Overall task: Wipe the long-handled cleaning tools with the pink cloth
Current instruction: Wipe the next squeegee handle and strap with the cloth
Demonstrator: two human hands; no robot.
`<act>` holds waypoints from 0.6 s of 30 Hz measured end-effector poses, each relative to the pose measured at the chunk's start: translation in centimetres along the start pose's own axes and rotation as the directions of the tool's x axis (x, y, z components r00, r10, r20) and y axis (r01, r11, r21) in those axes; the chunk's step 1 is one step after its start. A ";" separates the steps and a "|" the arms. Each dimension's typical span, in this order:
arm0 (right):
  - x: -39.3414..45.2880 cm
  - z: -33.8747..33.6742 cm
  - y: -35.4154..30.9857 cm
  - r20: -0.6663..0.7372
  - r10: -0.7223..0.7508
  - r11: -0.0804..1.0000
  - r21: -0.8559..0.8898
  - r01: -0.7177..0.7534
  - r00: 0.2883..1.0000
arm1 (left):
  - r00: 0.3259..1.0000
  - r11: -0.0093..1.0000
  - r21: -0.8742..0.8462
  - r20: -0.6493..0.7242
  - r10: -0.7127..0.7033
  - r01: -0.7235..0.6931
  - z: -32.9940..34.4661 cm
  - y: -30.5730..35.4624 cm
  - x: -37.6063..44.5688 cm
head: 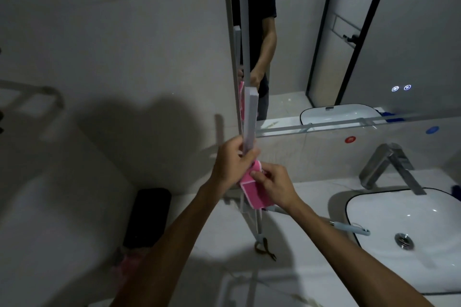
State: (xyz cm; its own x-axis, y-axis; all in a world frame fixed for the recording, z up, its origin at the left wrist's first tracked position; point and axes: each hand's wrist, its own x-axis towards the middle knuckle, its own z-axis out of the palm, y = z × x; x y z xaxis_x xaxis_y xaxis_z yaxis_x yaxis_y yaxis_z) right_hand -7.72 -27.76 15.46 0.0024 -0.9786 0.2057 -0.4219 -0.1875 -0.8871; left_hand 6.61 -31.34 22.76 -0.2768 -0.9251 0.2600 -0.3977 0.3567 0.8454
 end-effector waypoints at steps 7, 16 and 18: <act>-0.5 -0.5 -0.5 -0.467 0.123 0.992 0.090 -0.091 0.875 | 0.988 0.976 0.164 0.036 -0.151 0.143 0.8 -3.4 -1.7; -1.8 0.7 1.7 -0.071 0.338 0.865 -0.369 -0.340 0.938 | 0.987 0.987 0.103 -0.110 -0.115 0.127 0.3 -5.0 -3.5; -2.0 1.3 1.1 0.023 0.377 0.852 -0.401 -0.337 0.926 | 0.990 0.989 0.105 -0.103 -0.094 0.105 0.0 -4.7 -3.6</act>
State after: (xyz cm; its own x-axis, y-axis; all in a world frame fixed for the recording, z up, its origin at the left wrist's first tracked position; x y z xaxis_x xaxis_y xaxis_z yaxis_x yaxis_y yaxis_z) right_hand -6.97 -26.15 13.58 -0.1365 -0.9787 -0.1536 -0.7234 0.2044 -0.6595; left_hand 9.45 -29.63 17.86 -0.1463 -0.9630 0.2264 -0.5141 0.2696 0.8142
